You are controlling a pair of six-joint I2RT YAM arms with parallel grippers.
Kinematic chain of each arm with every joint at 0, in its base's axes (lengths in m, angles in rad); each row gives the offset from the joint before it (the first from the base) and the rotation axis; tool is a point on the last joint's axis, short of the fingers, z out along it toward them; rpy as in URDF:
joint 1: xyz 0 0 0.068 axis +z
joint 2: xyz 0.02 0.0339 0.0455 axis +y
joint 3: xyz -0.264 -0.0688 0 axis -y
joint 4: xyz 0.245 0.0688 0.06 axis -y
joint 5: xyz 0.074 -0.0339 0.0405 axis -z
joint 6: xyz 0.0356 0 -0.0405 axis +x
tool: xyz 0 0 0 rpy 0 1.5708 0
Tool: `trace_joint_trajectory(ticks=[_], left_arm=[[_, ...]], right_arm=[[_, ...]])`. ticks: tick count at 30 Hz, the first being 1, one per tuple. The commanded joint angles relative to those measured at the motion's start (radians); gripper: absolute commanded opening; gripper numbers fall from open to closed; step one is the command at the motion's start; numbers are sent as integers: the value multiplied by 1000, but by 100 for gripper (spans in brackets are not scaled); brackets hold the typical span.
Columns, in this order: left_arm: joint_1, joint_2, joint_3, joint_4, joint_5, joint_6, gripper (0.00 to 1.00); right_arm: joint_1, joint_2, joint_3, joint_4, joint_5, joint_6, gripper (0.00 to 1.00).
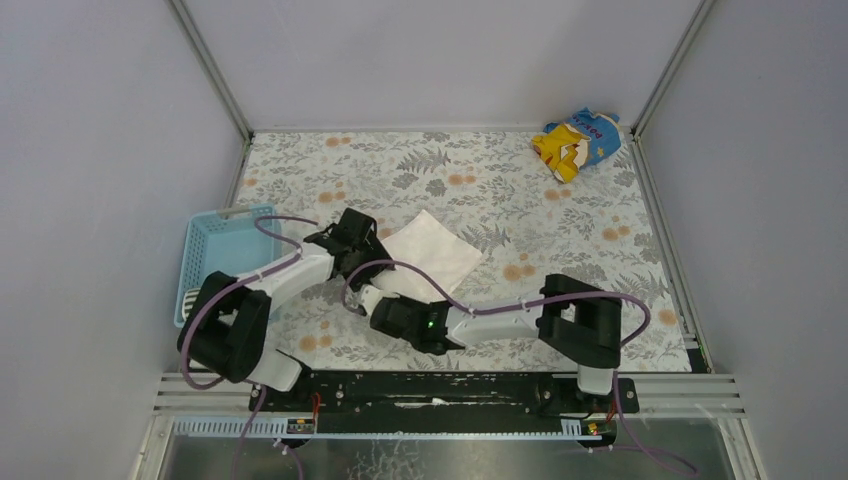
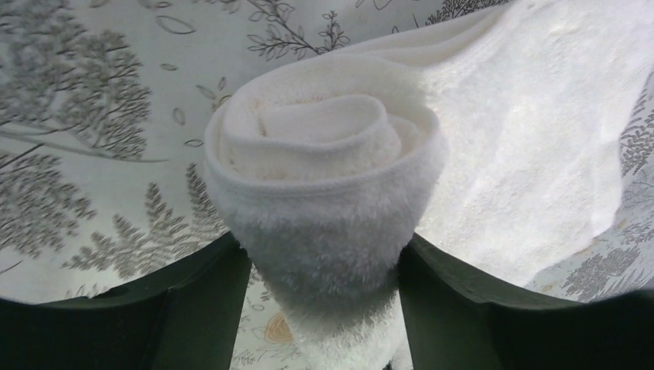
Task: Roll the towels
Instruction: Roll the towel at the center of the board.
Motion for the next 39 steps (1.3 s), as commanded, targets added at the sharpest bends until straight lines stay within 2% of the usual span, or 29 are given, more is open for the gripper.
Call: trace_joint_trajectory(ticks=[1, 8, 12, 17, 25, 34, 39], left_arm=[[8, -115, -32, -105, -96, 14, 69], [25, -326, -52, -206, -150, 7, 93], [39, -391, -56, -242, -145, 10, 100], [39, -405, -73, -225, -84, 11, 100], [39, -297, -77, -105, 3, 10, 100], [39, -138, -50, -7, -3, 10, 94], [39, -22, -48, 37, -12, 18, 87]], right_arm=[[-29, -92, -15, 9, -443, 110, 0], [-155, -175, -115, 155, -742, 221, 0], [-266, -206, -207, 283, -930, 316, 0], [-382, -183, -272, 418, -1151, 433, 0], [-519, -75, -337, 637, -1383, 639, 0], [-613, 31, -400, 778, -1452, 792, 2], [-633, 38, -413, 699, -1408, 763, 6]])
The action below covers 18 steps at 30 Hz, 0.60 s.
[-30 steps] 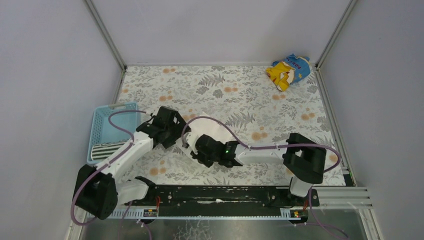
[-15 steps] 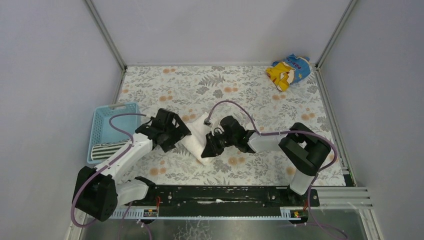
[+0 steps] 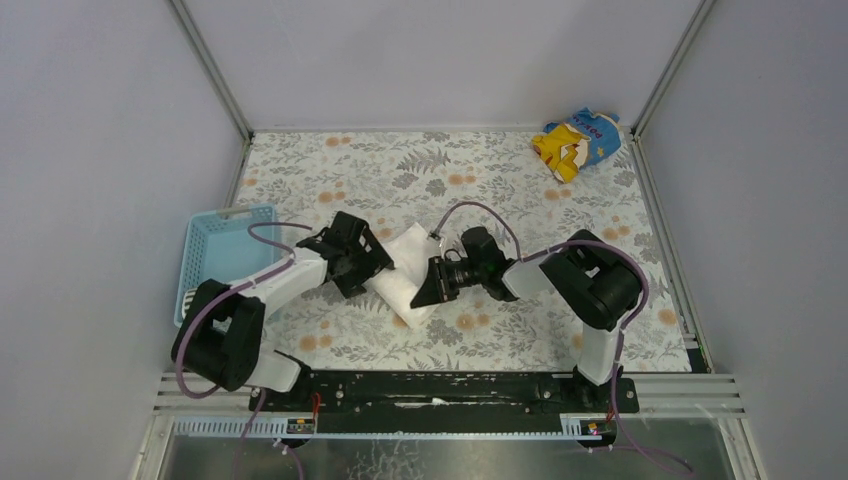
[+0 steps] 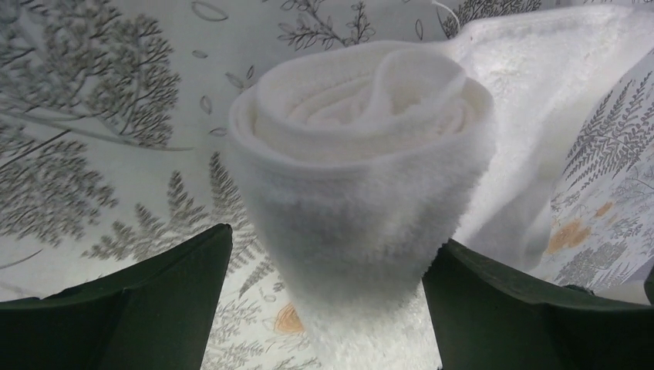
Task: Roll the towels
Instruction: Roll the towel at the center of the board.
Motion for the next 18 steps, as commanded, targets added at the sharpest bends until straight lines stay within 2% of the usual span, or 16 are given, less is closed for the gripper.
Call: trace_joint_trajectory(ticks=[1, 5, 9, 14, 18], left_arm=[[5, 98, 9, 74, -29, 17, 85], [-3, 153, 0, 94, -26, 18, 80], [-12, 157, -10, 96, -46, 20, 78], [-28, 170, -14, 95, -49, 24, 76], [-35, 186, -11, 93, -44, 28, 76]], right_arm=[[-6, 18, -30, -166, 52, -27, 8], [-4, -78, 4, -363, 165, -137, 16], [18, -204, 66, -571, 336, -249, 40], [161, -327, 176, -785, 674, -387, 65], [285, -359, 237, -859, 935, -452, 76]])
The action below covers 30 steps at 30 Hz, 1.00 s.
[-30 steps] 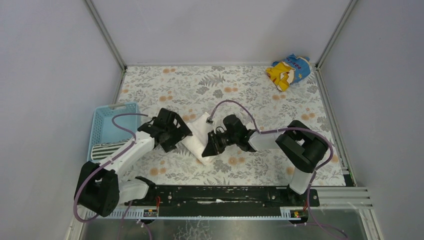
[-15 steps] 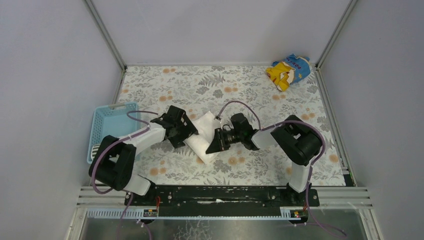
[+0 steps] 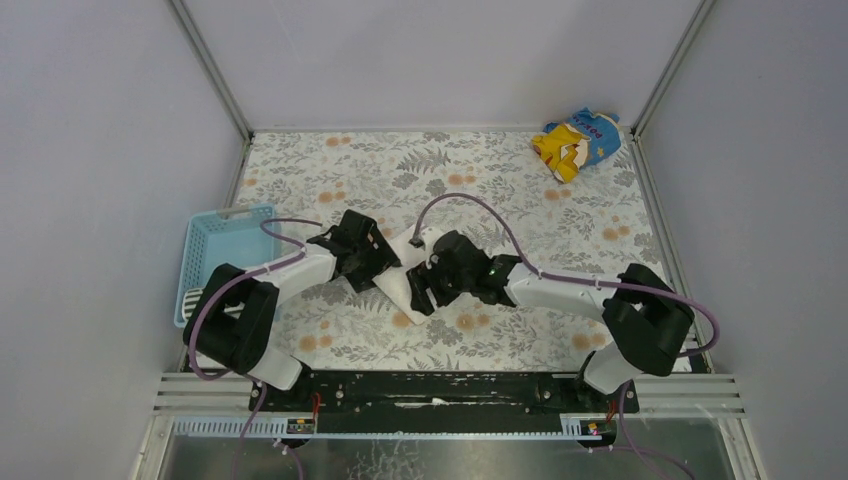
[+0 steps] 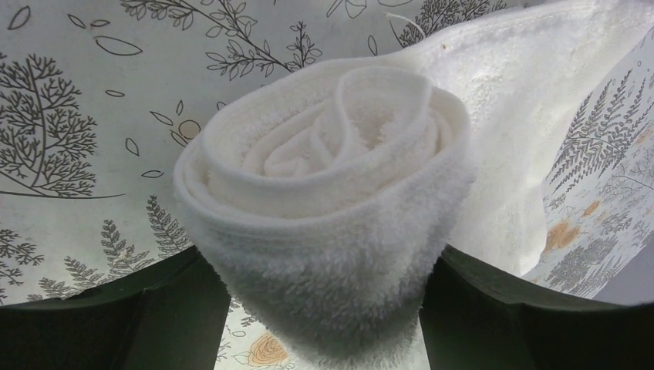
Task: Roll the towels
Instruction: Roll the towel at the center of the board.
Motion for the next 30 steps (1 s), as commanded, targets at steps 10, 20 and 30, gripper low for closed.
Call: trace_joint_trajectory(ticks=[10, 20, 30], left_arm=[[-21, 70, -20, -62, -85, 34, 76], [-27, 84, -13, -62, -81, 32, 76], [-27, 87, -10, -69, -83, 31, 76]], right_arm=[[316, -17, 167, -172, 726, -313, 85], [376, 158, 225, -146, 687, -334, 93], [403, 265, 198, -231, 815, -291, 87]])
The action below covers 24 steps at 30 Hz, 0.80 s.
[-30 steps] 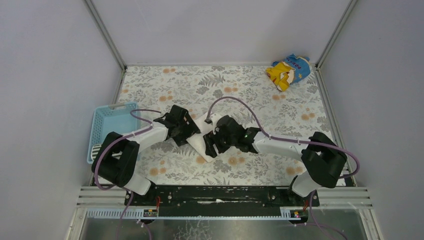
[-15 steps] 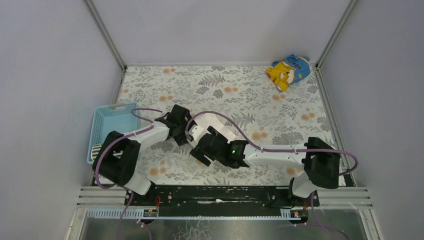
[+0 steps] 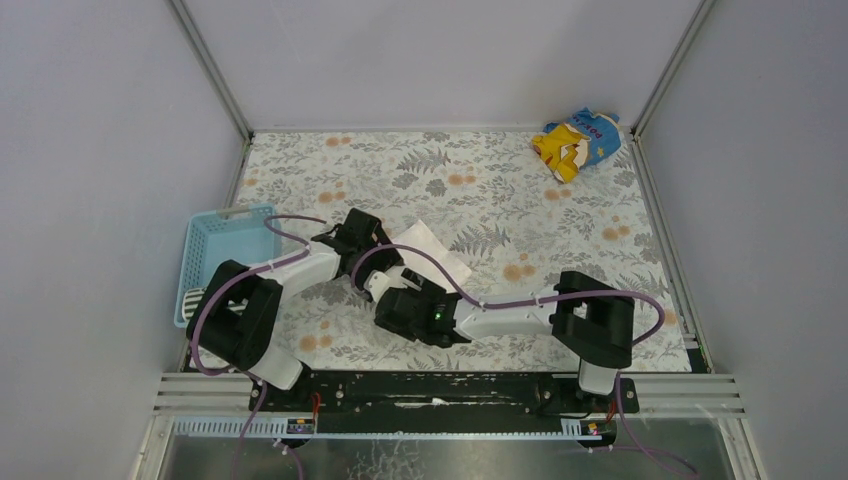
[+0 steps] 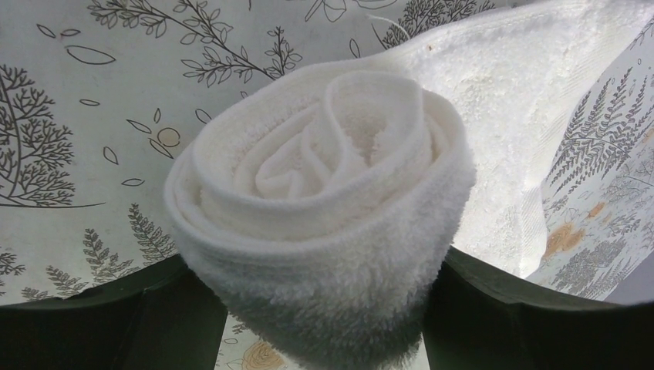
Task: Roll the towels
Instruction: Roll the towel at the center of the board.
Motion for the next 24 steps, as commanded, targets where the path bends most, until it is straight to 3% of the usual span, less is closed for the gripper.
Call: trace_joint_trajectory(ticks=[1, 4, 11, 20, 24], left_arm=[[-6, 63, -35, -72, -62, 28, 76], [-6, 61, -32, -78, -68, 28, 76], [0, 26, -48, -101, -74, 24, 76], [41, -171, -161, -159, -74, 28, 80], [64, -218, -147, -196, -76, 41, 89]], right_arm=[[9, 57, -4, -84, 68, 49, 85], [9, 87, -1, -124, 76, 71, 78], [8, 51, -30, -106, -40, 86, 47], [-30, -13, -41, 0, -454, 83, 29], [-108, -50, -109, 96, -613, 130, 20]])
